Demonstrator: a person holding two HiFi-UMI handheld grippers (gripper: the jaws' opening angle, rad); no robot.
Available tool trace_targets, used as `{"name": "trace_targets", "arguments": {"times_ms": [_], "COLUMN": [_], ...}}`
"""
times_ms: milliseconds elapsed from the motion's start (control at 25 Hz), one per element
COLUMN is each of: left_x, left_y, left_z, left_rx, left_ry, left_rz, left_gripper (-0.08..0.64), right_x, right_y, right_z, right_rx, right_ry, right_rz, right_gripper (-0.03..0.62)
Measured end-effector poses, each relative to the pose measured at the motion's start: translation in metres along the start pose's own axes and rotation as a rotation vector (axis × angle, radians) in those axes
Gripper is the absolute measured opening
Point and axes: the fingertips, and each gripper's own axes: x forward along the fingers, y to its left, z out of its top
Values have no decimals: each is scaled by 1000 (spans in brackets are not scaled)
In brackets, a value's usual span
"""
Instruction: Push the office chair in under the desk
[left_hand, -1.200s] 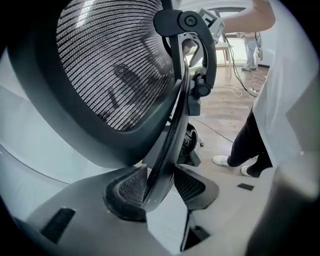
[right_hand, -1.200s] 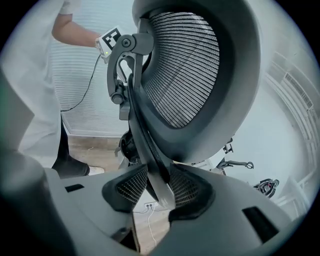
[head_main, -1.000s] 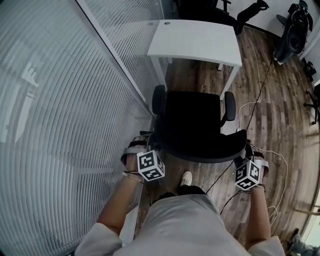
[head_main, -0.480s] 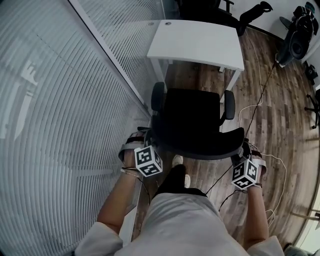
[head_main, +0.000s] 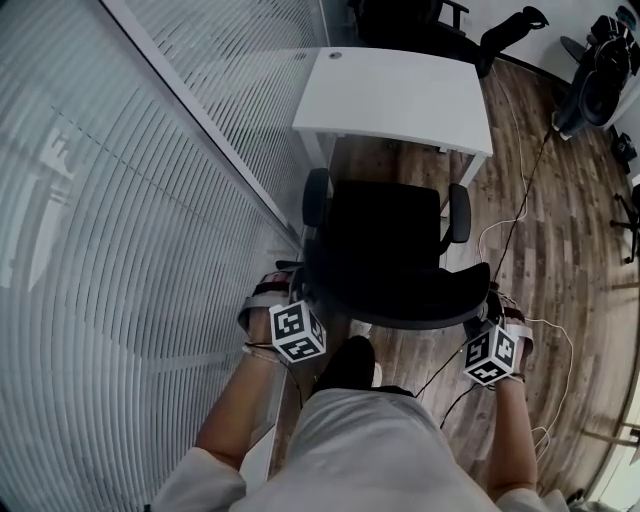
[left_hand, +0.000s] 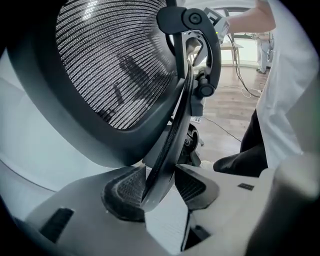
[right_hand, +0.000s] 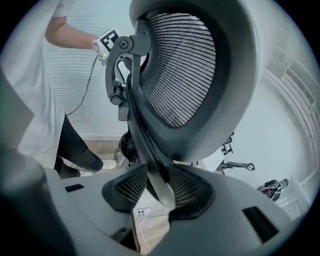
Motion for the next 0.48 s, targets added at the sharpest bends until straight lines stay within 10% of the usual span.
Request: {"name": "trace_targets", "arguments": {"times_ms": [480], "left_x": [30], "left_y": [60], "left_z": [-5], "left_rx": [18], "left_ry": [-16], "left_rz": [-2], "left_gripper": [187], "right_x": [37], "right_y": [-39], "right_z": [25], "right_rx": [22], "right_ry": [13], "right_rz": [-4], "right_gripper": [149]}}
